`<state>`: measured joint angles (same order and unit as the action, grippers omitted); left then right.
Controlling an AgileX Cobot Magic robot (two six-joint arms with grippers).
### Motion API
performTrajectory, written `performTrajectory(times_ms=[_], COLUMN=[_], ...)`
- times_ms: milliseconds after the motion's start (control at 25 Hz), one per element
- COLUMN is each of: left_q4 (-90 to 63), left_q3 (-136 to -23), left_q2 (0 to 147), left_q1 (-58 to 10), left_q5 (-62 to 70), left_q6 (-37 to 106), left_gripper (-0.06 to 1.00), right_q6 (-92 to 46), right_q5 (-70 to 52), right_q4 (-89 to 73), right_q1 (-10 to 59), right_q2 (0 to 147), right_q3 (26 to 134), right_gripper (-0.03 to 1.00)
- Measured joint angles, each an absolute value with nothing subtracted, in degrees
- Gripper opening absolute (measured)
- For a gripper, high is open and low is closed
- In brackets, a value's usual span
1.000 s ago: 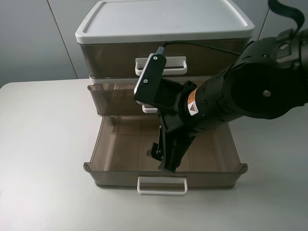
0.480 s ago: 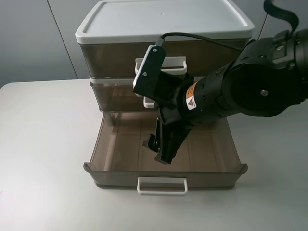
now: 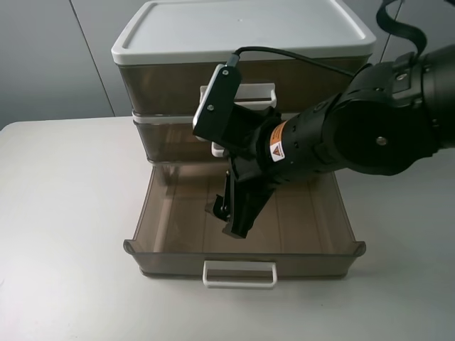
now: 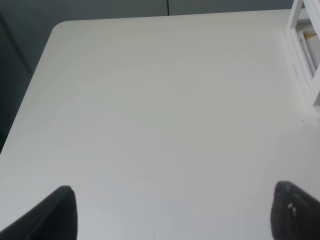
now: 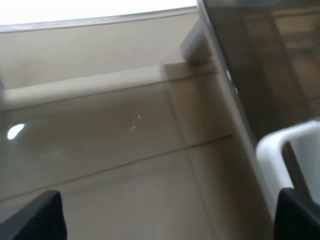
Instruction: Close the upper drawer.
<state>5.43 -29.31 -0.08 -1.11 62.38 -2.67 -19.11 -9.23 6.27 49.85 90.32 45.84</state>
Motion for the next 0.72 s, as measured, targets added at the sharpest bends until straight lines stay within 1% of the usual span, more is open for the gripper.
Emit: performTrajectory(times_ms=[240,440,600,720], left_q4=[5.4,5.4,5.4,5.4], left_q3=[-29.3,-29.3,-29.3,-29.3], left_q2=[-0.1,-0.1,-0.1,-0.1], left_q1=[-1.1,-1.1,-1.1,-1.1], left_q5=[62.4,62.4,62.4,62.4], left_q6=[-2.7,-2.7,-2.7,-2.7], left_gripper=[0.74,0.74,0.74,0.74], right_q6=[-19.1,-19.1,-19.1,-19.1], right_q5=[-6.2,-6.1,-7.9,-12.3], right_q4=[6.5,6.2,5.0,2.9], right_q1=[49.6,49.6,49.9,50.8], right_q2=[90.3,90.3,87.8,82.4], right_q3=[45.8,45.8,45.8,45.8], right_gripper=[0.63,0.63,0.63,0.63])
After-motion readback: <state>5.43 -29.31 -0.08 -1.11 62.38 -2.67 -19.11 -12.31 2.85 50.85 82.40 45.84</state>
